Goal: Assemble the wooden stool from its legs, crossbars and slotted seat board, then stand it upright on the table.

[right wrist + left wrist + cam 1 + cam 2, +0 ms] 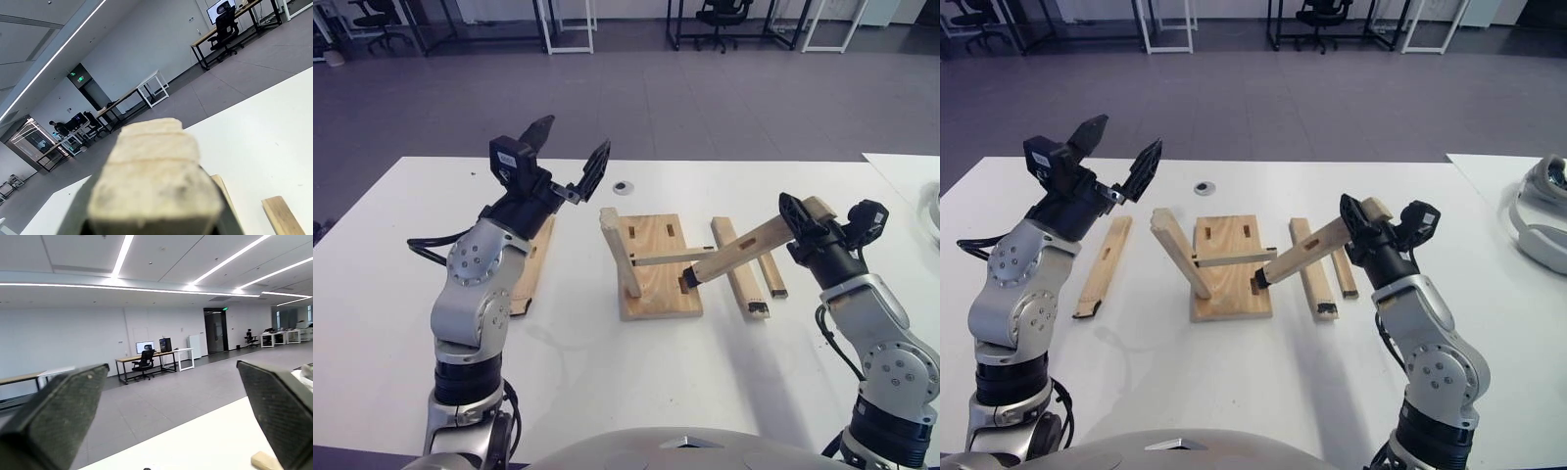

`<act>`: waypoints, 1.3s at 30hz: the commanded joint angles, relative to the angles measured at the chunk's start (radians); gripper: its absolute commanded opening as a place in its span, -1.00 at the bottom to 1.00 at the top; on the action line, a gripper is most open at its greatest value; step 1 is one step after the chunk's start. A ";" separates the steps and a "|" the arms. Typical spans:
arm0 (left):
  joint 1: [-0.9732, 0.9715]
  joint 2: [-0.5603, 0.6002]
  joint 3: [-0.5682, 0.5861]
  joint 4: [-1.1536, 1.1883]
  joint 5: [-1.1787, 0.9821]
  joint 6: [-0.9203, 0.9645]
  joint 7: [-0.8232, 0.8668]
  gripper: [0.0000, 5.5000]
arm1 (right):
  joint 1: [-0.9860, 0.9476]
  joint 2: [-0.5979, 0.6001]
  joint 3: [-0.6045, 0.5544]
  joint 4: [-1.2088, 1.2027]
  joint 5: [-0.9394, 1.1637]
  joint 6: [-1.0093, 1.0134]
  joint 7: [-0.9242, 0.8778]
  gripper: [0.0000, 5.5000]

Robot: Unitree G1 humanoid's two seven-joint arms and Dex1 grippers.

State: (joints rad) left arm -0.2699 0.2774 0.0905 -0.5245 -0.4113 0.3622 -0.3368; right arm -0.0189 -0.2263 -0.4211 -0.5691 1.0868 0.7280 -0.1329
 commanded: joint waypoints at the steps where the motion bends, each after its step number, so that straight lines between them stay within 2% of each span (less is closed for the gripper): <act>1: -0.007 0.000 -0.041 -0.021 -0.009 0.014 -0.013 0.75 | 0.043 0.012 0.005 0.005 0.073 0.032 -0.069 -0.64; 6: 0.035 0.027 -0.103 0.016 0.057 -0.022 -0.037 0.75 | 0.037 0.036 -0.008 0.054 0.163 0.001 -0.154 -0.64; 12: 0.066 0.025 -0.164 0.060 0.121 -0.081 -0.049 0.75 | 0.016 -0.023 0.018 0.044 0.187 0.008 -0.179 -0.64; 19: 0.076 0.019 -0.175 0.084 0.141 -0.118 -0.041 0.75 | -0.032 -0.124 0.013 0.035 0.256 0.021 -0.271 -0.64; 24: 0.064 -0.010 -0.197 0.080 0.129 -0.118 -0.028 0.75 | -0.032 -0.182 0.157 -0.049 0.017 0.027 -0.270 -0.64; 30: 0.012 -0.067 -0.245 0.123 0.138 -0.116 -0.008 0.75 | -0.027 -0.154 0.339 -0.143 -0.156 0.050 -0.295 -0.64; 39: 0.009 -0.103 -0.252 0.178 0.164 -0.131 0.007 0.75 | 0.073 -0.186 0.413 -0.105 -0.357 -0.027 -0.129 -0.64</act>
State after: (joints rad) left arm -0.2831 0.1676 -0.1679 -0.3574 -0.2643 0.2135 -0.3361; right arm -0.0048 -0.3811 -0.0490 -0.7336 0.8124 0.6424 -0.2743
